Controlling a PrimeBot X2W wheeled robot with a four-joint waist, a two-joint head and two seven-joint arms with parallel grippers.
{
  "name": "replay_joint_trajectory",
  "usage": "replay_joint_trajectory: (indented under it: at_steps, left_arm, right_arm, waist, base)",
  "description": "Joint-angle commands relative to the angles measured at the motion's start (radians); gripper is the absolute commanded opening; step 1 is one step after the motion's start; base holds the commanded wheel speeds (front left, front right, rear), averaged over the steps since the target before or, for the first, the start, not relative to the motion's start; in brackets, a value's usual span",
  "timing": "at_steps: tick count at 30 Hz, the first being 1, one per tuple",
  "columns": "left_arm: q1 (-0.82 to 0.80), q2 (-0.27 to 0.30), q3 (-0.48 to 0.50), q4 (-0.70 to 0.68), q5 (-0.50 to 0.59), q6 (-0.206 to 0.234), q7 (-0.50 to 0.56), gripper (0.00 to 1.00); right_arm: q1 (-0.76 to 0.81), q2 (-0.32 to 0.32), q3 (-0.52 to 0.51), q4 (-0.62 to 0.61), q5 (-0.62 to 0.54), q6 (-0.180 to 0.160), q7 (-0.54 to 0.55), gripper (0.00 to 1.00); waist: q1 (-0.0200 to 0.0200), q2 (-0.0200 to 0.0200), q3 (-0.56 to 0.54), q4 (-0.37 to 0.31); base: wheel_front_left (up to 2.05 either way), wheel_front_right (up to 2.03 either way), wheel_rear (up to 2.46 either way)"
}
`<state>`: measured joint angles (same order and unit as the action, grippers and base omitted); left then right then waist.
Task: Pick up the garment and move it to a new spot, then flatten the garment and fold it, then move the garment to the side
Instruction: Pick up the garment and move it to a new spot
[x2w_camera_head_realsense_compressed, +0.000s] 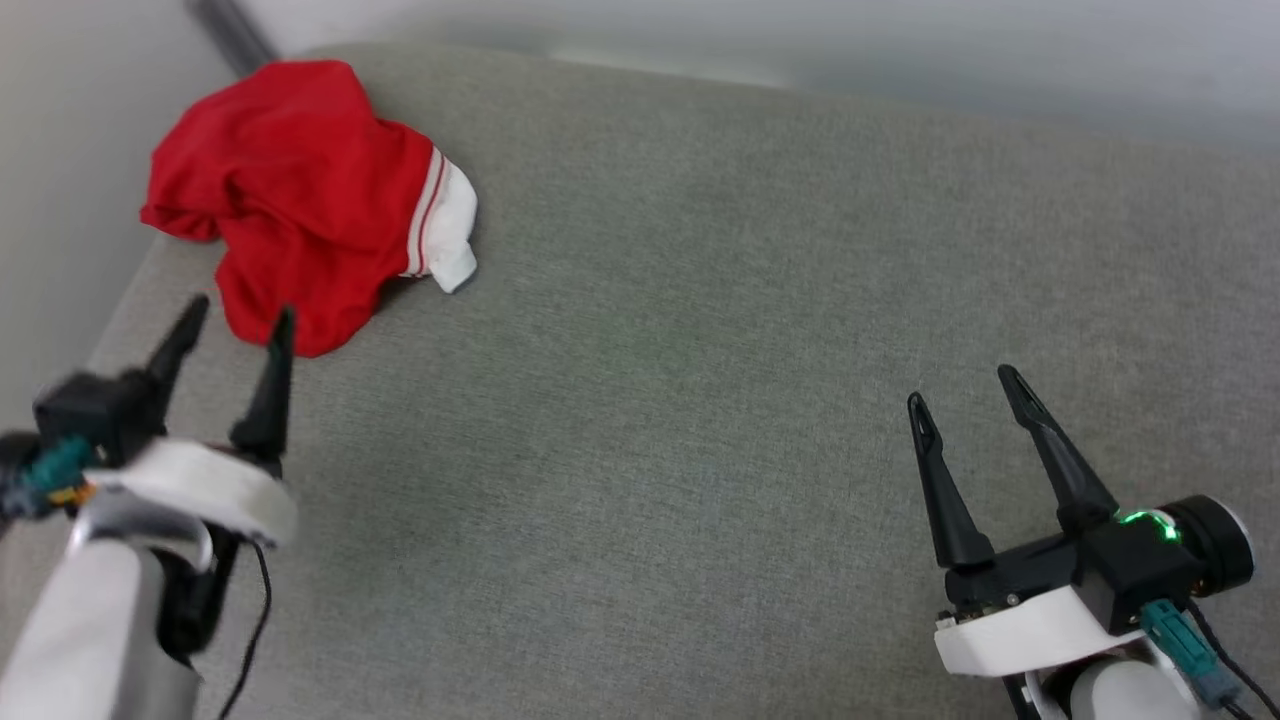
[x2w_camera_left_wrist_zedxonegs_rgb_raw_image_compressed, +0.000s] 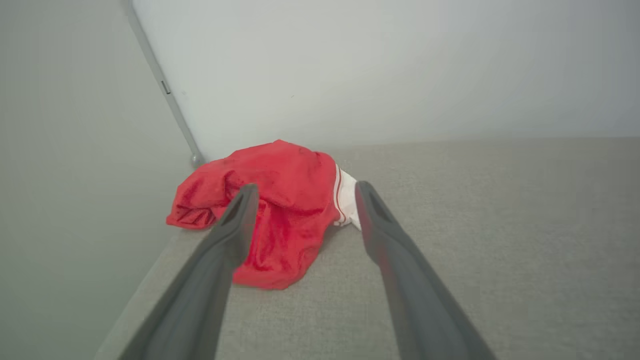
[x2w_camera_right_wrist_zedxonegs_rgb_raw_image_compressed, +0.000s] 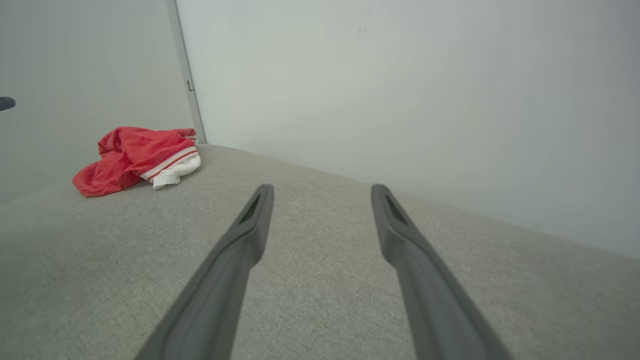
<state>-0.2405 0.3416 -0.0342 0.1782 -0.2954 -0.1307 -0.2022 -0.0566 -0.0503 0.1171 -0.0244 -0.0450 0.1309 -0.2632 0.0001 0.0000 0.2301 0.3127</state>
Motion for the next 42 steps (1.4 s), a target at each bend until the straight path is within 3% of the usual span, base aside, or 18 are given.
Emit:
replay_joint_trajectory:
  at_steps: [1,3,4,8,14,21,27,28,29,35,42]
  left_arm:
    - [-0.105,0.066,-0.024,0.04,-0.068,0.002,0.068,1.0]
    - [-0.205,0.152,-0.069,0.088,-0.157,0.002,0.151,1.0]
    - [-0.205,0.152,-0.069,0.088,-0.157,0.002,0.151,1.0]
    - [-0.383,0.307,-0.174,0.167,-0.349,0.002,0.333,1.0]
    - [-0.566,0.47,-0.305,0.246,-0.619,0.002,0.612,1.0]
    - [-0.67,0.575,-0.408,0.316,-0.78,0.002,0.836,1.0]
    - [-0.683,0.596,-0.498,0.375,-0.838,0.002,0.915,1.0]
    - [-0.678,0.593,-0.513,0.387,-0.849,0.002,0.923,0.62]
    - [-0.674,0.589,-0.525,0.396,-0.859,0.002,0.929,0.0]
    - [-0.666,0.581,-0.562,0.414,-0.905,0.002,0.856,0.0]
    - [-0.664,0.607,-0.59,0.345,-0.955,0.002,0.701,0.0]
  right_arm:
    - [-0.03,0.0,-0.001,-0.02,-0.019,0.0,-0.002,1.0]
    - [-0.045,0.0,-0.007,-0.034,-0.033,0.0,-0.002,1.0]
    - [-0.045,0.0,-0.007,-0.034,-0.033,0.0,-0.002,1.0]
    - [-0.071,0.0,-0.017,-0.062,-0.046,0.0,-0.002,1.0]
    - [-0.096,0.0,-0.025,-0.092,-0.051,0.0,-0.002,1.0]
    - [-0.108,0.0,-0.045,-0.12,-0.041,0.0,-0.002,1.0]
    - [-0.108,0.0,-0.057,-0.122,-0.039,0.0,-0.002,1.0]
    - [-0.108,0.0,-0.057,-0.122,-0.039,0.0,-0.001,1.0]
    - [-0.108,0.0,-0.057,-0.12,-0.04,0.0,-0.001,1.0]
    - [-0.108,0.0,-0.053,-0.101,-0.042,0.0,-0.001,1.0]
    - [-0.08,0.0,-0.045,-0.048,-0.024,0.0,-0.002,1.0]
  waist:
    - [-0.0001,0.0,0.111,-0.063]
    - [-0.0001,0.0,0.152,-0.085]
    - [-0.0001,0.0,0.152,-0.085]
    - [-0.0001,0.0,0.228,-0.123]
    - [-0.0001,0.0,0.323,-0.176]
    - [-0.0001,0.0,0.406,-0.216]
    - [-0.0001,0.0,0.44,-0.229]
    - [-0.0001,0.0,0.441,-0.23]
    - [-0.0001,0.0,0.441,-0.229]
    - [-0.0001,0.0,0.388,-0.218]
    - [-0.0001,0.0,0.234,-0.204]
  base:
    - [0.0,0.0,0.0]
    - [0.0,0.0,0.0]
    - [0.0,0.0,0.0]
    - [0.0,0.0,0.0]
    - [0.0,0.0,0.0]
    - [0.0,0.0,0.0]
    - [0.0,0.0,0.0]
    - [0.0,0.0,0.0]
    - [0.0,0.0,0.0]
    - [0.0,0.0,0.0]
    - [0.0,0.0,0.0]
